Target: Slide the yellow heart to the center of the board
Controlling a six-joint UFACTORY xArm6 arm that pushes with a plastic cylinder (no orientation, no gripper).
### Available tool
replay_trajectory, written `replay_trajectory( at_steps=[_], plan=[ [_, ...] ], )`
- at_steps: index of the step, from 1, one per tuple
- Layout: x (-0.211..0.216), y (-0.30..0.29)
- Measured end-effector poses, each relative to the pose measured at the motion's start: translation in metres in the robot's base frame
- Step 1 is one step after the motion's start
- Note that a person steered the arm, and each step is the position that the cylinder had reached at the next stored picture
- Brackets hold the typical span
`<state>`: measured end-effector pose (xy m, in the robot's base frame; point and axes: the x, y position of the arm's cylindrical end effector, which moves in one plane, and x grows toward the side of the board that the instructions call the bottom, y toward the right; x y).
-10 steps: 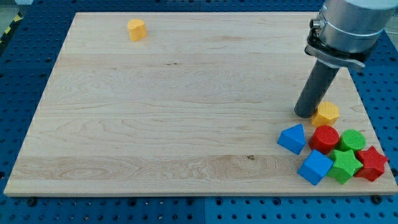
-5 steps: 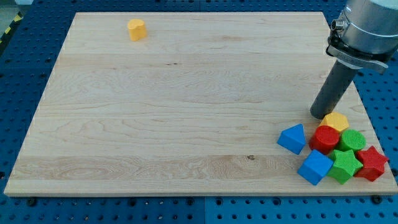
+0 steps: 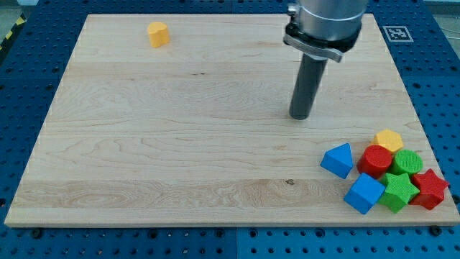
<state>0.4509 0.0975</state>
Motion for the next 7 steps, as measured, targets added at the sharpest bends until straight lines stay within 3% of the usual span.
replay_trajectory(
  at_steps=[7],
  plan=[
    [-0.003, -0.1]
  ],
)
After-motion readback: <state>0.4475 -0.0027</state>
